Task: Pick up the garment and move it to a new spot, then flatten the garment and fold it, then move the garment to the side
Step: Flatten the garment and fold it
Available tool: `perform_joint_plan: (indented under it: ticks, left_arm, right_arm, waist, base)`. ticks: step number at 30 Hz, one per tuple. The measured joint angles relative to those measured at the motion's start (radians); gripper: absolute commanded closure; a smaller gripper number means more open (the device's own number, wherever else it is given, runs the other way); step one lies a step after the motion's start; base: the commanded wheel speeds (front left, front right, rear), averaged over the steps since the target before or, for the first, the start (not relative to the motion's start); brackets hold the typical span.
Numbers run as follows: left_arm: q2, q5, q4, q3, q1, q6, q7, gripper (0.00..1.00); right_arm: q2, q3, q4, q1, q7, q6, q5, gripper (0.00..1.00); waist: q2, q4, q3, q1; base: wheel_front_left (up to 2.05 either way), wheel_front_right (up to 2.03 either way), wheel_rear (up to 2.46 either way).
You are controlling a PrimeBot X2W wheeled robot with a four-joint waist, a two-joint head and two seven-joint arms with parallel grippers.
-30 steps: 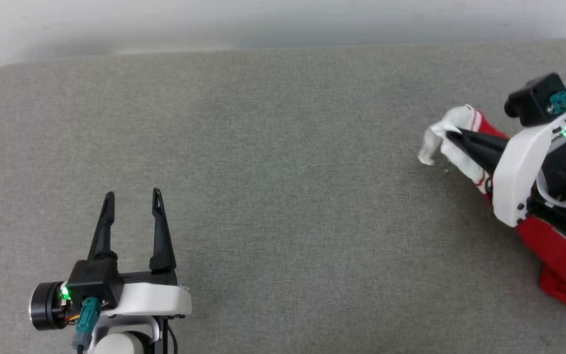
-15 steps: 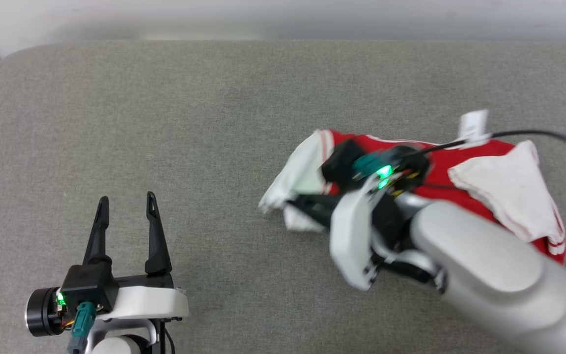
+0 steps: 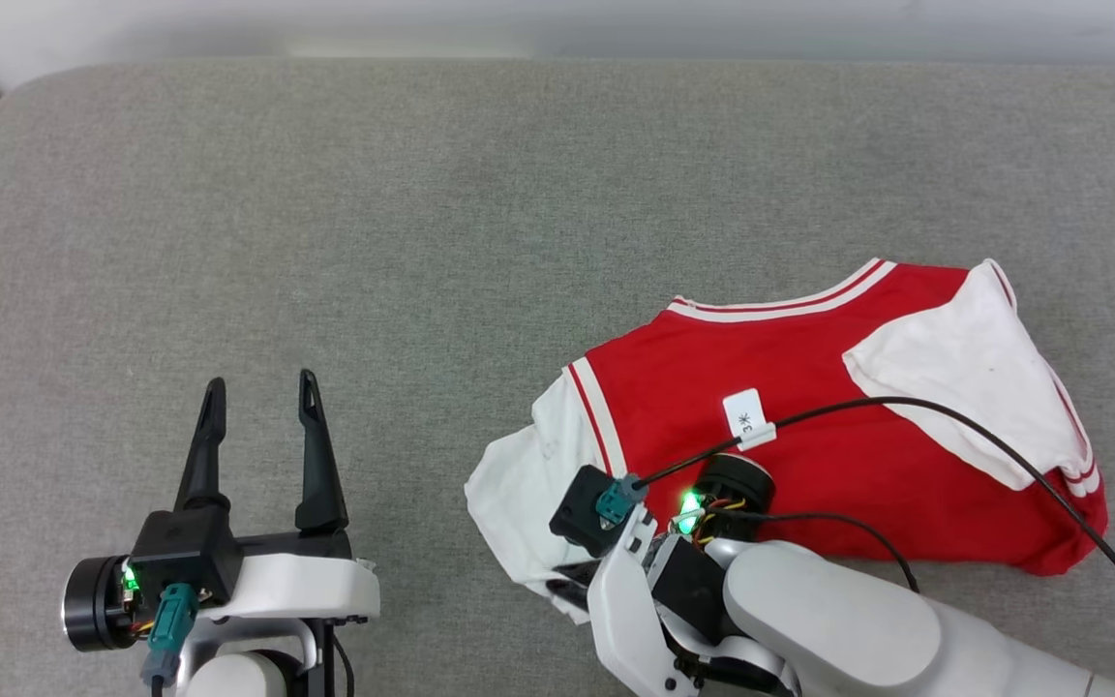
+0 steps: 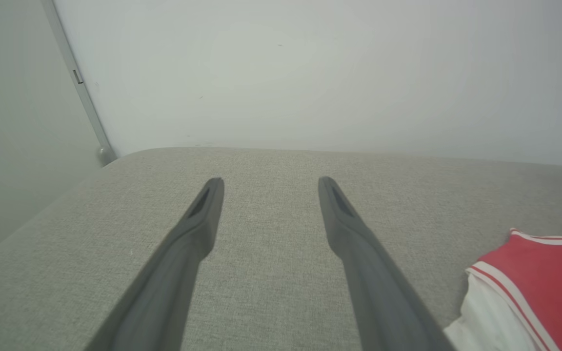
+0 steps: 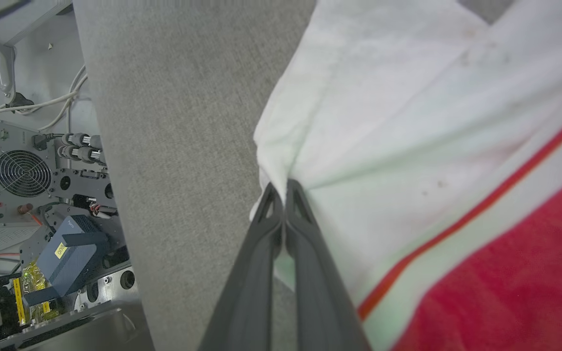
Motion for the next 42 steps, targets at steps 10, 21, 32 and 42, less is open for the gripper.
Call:
perform_joint_plan:
  ticks: [10, 21, 32, 42]
  left_arm:
    - [0.000, 0.003, 0.008, 0.014, 0.037, 0.000, 0.000, 0.00]
    - [0.000, 0.006, -0.005, 0.003, 0.076, 0.005, 0.000, 0.00]
    - [0.000, 0.007, -0.006, -0.012, 0.045, 0.006, 0.000, 0.00]
    - [0.000, 0.011, 0.001, -0.006, 0.016, 0.005, 0.000, 0.00]
  right_arm:
    - [-0.155, -0.043, -0.150, -0.156, -0.229, 0.000, -0.001, 0.00]
    - [-0.525, -0.131, -0.339, -0.273, 0.065, 0.000, 0.057, 0.00]
    - [-0.681, -0.057, -0.354, -0.275, 0.356, 0.000, 0.138, 0.00]
    - [-0.603, -0.033, -0.251, -0.211, 0.250, 0.000, 0.120, 1.00]
  waist:
    - [0.0000, -0.034, -0.070, -0.0001]
    - [0.0000, -0.073, -0.116, -0.0001]
    - [0.0000, -0.071, -0.049, -0.0001]
    - [0.0000, -0.070, 0.001, 0.0000]
  base:
    - [0.00, 0.00, 0.00]
    - [0.00, 0.00, 0.00]
    - [0.00, 0.00, 0.00]
    - [0.00, 0.00, 0.00]
